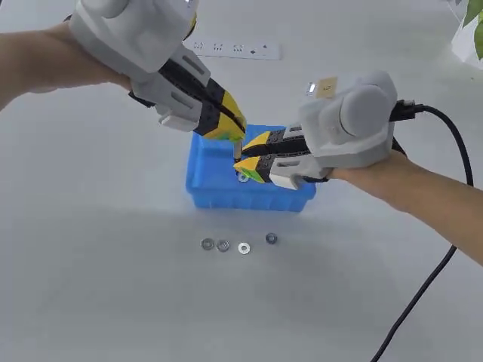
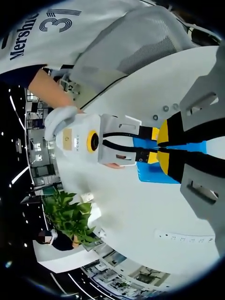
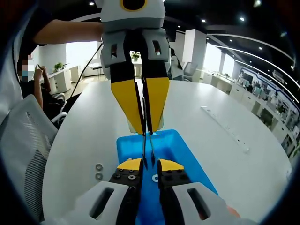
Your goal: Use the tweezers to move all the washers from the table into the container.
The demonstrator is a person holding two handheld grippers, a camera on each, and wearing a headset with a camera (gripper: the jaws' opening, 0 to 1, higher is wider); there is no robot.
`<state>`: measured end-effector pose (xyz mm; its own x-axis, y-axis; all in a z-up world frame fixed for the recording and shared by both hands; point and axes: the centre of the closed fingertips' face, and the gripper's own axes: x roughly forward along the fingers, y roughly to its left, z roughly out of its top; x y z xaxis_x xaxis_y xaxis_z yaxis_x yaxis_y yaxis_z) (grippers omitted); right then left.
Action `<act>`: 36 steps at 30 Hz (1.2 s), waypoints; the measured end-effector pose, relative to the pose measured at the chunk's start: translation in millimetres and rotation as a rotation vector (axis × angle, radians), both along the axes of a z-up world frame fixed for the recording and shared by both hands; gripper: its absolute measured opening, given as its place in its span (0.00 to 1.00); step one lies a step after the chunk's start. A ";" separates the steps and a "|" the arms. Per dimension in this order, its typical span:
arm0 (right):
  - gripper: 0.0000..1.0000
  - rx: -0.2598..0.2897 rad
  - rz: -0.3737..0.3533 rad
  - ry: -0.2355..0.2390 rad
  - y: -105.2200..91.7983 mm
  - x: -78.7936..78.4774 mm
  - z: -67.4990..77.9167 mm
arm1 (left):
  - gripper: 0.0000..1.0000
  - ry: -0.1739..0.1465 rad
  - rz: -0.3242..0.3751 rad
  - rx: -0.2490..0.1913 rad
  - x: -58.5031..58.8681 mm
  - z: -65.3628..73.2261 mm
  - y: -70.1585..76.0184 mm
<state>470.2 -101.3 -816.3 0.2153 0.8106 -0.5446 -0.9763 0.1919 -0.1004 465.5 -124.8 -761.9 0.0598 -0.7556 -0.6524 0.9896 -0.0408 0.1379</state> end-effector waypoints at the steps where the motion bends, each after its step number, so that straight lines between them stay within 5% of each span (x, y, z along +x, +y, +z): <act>1: 0.13 0.007 0.001 -0.001 -0.5 -2.3 4.3 | 0.06 -0.001 -0.006 -0.006 -2.9 4.8 -1.7; 9: 0.14 0.039 0.013 -0.038 0.5 -18.5 28.7 | 0.06 -0.039 -0.035 -0.013 -22.3 25.9 -7.9; 20: 0.16 0.033 0.028 -0.039 -7.6 -48.9 34.5 | 0.06 -0.052 -0.058 -0.024 -63.5 36.6 -13.7; 36: 0.16 0.022 0.051 0.036 -4.4 -95.4 7.8 | 0.06 0.009 -0.037 -0.065 -109.6 11.0 -17.9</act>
<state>374.8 -105.7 -808.6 0.1542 0.8318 -0.5333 -0.9877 0.1438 -0.0613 355.9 -142.6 -750.9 0.0254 -0.7981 -0.6019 0.9888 -0.0685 0.1325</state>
